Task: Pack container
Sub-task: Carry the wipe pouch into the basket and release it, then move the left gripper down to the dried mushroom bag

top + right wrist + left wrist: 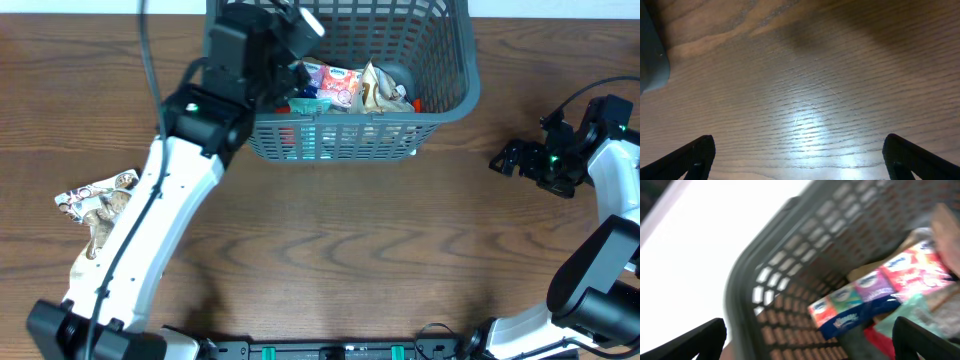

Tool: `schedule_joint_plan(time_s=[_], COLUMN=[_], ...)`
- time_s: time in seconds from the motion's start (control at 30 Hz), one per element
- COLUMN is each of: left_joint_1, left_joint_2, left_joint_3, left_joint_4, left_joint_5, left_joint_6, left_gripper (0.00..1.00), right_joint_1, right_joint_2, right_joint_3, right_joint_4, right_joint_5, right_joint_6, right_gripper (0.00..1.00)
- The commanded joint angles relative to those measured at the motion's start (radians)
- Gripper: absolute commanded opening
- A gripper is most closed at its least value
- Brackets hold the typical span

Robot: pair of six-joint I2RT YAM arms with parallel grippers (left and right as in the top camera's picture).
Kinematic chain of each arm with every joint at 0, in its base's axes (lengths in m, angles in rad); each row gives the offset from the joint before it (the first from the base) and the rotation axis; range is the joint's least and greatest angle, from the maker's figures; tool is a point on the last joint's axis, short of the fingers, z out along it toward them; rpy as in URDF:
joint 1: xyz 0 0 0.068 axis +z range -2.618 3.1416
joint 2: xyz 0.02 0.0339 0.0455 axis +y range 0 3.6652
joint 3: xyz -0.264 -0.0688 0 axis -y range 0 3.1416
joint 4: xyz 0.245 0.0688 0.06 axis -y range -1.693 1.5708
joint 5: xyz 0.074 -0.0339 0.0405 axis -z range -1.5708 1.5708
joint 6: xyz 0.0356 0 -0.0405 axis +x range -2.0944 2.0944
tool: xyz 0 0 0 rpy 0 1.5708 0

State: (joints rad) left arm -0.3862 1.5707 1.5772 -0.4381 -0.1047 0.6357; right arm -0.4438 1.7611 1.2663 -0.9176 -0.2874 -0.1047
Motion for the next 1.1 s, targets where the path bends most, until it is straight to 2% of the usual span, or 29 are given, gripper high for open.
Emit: schedule_joint_plan(time_s=[0.0,0.17,0.43,0.57,0.73,0.83,1.07], left_joint_1=[0.06,0.156,0.377,0.495,0.654,0.721,0.753], left_joint_2=[-0.021,-0.073,-0.248,-0.303,-0.296,-0.291,-0.328], left_joint_3=[0.013,0.013,0.013,0.013,0.0,-0.067,-0.371], left_joint_4=[-0.007,-0.026,-0.121,-0.205,-0.501,-0.586,-0.505], left_joint_5=[-0.017,-0.017,-0.018,-0.022,-0.056,-0.058,-0.046], left_joint_6=[-0.093,-0.163,-0.206,-0.322,-0.563,-0.634,-0.627], left_gripper=[0.97,0.97,0.98,0.97,0.97,0.97,0.98], right_joint_1=[0.006,0.006,0.006,0.006,0.006,0.006,0.006], right_joint_2=[0.0,0.0,0.0,0.0,0.0,0.0,0.0], right_joint_3=[-0.006,-0.006,-0.006,-0.006,-0.006,-0.006,-0.006], right_joint_4=[0.002,0.0,-0.003,-0.003,-0.001,0.002,0.009], right_joint_5=[0.002,0.002,0.001,-0.002,-0.002,-0.002,-0.002], right_joint_6=[-0.001,-0.001,-0.001,-0.001,-0.001,-0.001,-0.001], right_gripper=[0.99,0.99,0.99,0.99,0.99,0.99,0.99])
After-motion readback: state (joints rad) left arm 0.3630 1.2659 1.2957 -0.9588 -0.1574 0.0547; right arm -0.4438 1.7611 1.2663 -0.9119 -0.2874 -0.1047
